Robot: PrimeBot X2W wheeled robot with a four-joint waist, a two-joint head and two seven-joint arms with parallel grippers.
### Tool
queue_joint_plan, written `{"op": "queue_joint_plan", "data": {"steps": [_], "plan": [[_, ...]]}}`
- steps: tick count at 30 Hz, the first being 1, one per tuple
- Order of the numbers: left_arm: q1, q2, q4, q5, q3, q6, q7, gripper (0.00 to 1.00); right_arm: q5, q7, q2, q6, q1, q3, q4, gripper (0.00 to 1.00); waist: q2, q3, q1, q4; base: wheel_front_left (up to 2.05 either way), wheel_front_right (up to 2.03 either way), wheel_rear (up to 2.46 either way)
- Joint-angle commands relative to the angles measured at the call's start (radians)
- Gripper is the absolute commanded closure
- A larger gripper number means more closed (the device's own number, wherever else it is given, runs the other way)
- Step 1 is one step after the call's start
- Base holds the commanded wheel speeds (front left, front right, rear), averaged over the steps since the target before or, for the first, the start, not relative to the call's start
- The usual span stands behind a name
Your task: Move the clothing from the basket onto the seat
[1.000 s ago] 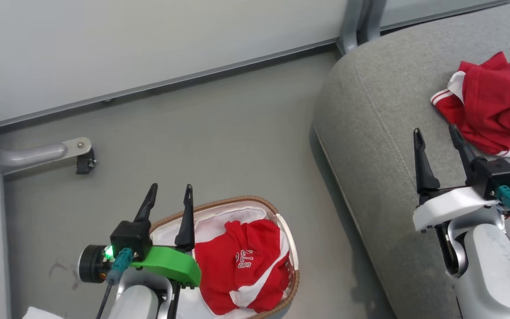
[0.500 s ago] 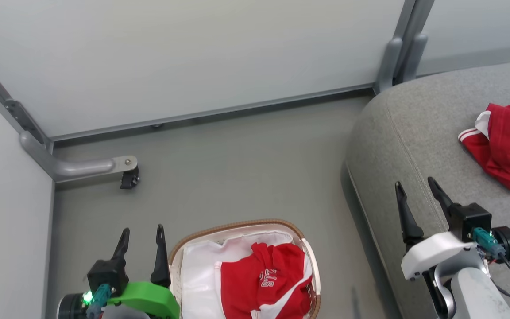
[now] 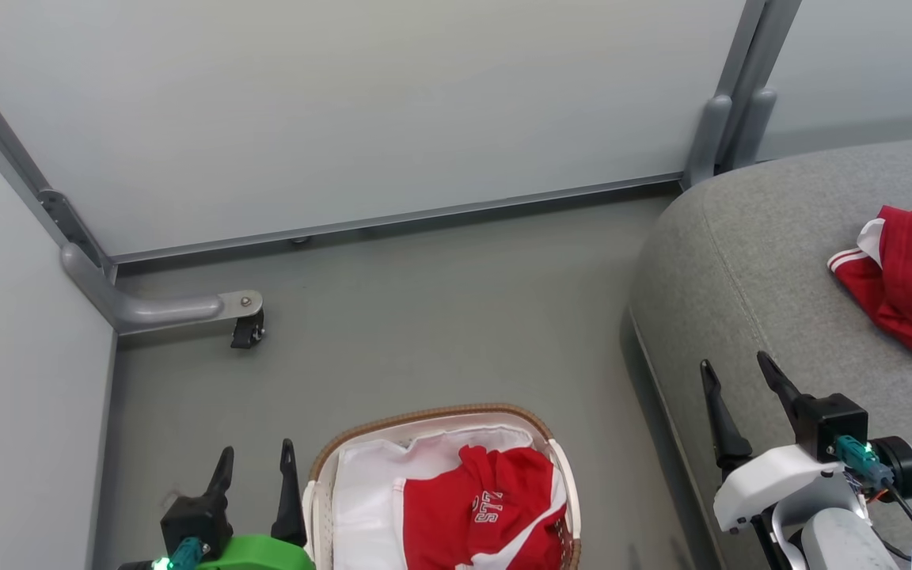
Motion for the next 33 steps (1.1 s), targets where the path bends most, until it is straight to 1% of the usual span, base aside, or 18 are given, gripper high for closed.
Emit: {"op": "queue_joint_plan", "data": {"steps": [1, 7, 17, 22, 33], "plan": [[-0.002, 0.003, 0.007, -0.01, -0.008, -0.005, 0.001, 0.0, 0.001, 0.0, -0.002, -0.001, -0.003, 0.003, -0.005, 0.0, 0.0, 0.015, 0.0001, -0.005, 0.0, 0.0, 0.0], [-0.072, 0.003, 0.036, -0.028, -0.059, -0.017, 0.001, 0.0, 0.011, 0.0, -0.001, -0.001, -0.062, 0.022, -0.039, 0.0, 0.0, 0.106, 0.0001, -0.034, 0.0, 0.0, 0.0], [-0.268, 0.004, 0.129, -0.051, -0.154, -0.047, 0.001, 0.0, 0.044, 0.0, 0.001, -0.001, -0.219, 0.067, -0.114, 0.0, 0.0, 0.32, 0.0001, -0.121, 0.0, 0.0, 0.0], [-0.369, 0.005, 0.206, -0.075, -0.2, -0.079, 0.001, 0.0, 0.076, 0.0, 0.002, -0.001, -0.284, 0.091, -0.16, 0.0, 0.0, 0.423, 0.0001, -0.166, 0.0, 0.0, 0.0], [-0.531, 0.005, 0.414, -0.108, -0.256, -0.107, 0.001, 0.0, 0.141, 0.0, 0.003, -0.001, -0.373, 0.133, -0.221, 0.0, 0.0, 0.598, 0.0001, -0.236, 0.0, 0.0, 0.0]]}}
